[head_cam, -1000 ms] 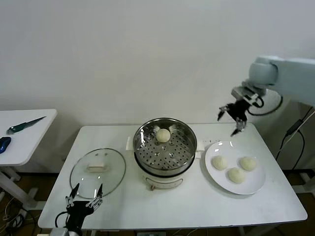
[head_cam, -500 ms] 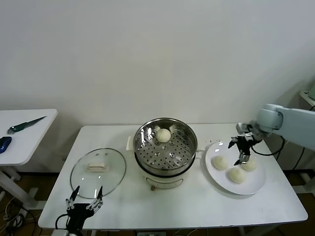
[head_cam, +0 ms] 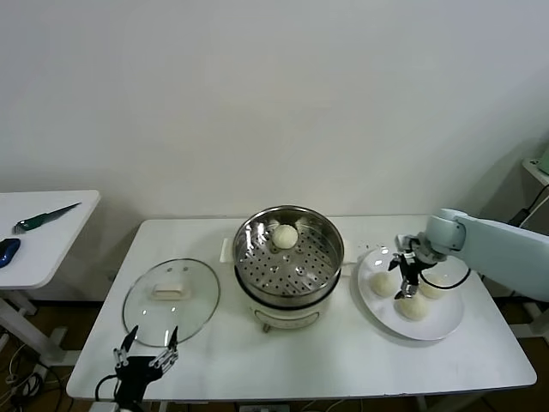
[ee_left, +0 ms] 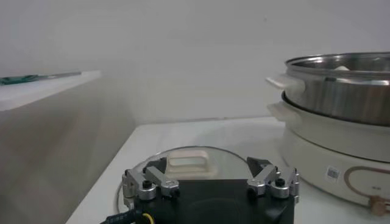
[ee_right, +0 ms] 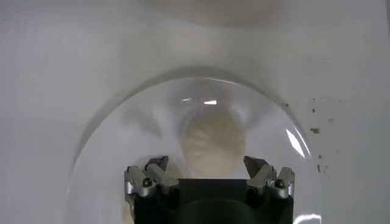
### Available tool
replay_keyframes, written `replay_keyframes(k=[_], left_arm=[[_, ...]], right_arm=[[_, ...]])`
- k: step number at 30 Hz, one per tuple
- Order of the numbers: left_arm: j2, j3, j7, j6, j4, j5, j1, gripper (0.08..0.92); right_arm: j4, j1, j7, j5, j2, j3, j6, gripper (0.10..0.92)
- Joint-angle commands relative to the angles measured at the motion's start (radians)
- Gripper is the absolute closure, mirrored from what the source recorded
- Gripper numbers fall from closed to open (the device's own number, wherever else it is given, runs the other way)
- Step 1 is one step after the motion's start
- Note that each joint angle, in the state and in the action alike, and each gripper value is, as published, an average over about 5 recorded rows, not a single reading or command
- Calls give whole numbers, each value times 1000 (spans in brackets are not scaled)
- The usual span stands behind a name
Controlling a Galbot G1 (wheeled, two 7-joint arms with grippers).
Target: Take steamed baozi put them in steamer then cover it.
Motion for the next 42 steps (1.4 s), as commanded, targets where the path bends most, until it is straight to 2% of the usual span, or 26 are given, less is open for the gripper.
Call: replay_keyframes(k=[1,7,17,22,28,34,38,42], left_arm=[[1,-1,0,-1,3,-2,-1,177],[-1,-1,0,-1,3,-3,-2,177],[-4,0,0,2,-3,-1,-5,177],[-4,-2,0,-1,-7,1,-2,177],[-4,-4,0,-3,-12,3,3,177],[-4,-2,0,3,-18,7,4,177],[-4,3,0,10,-17,9,-2,177],[-4,9,1,12,-18,9,-8,177]], right_arm=[[-101,-85,-7,-34,59,91,-7,203],[-89,-74,-26,-26,59,70,-2,240],[-81,-55,-34,-9,51,65,3,428],[-46,40,-51,24,20,27,14,455],[35,474,-123,208,-5,-218,69,457],[172,869,-173,466,95,-402,52,457],[311,931,-120,585,174,-375,-11,457],[443,865,-11,658,255,-306,-82,457]])
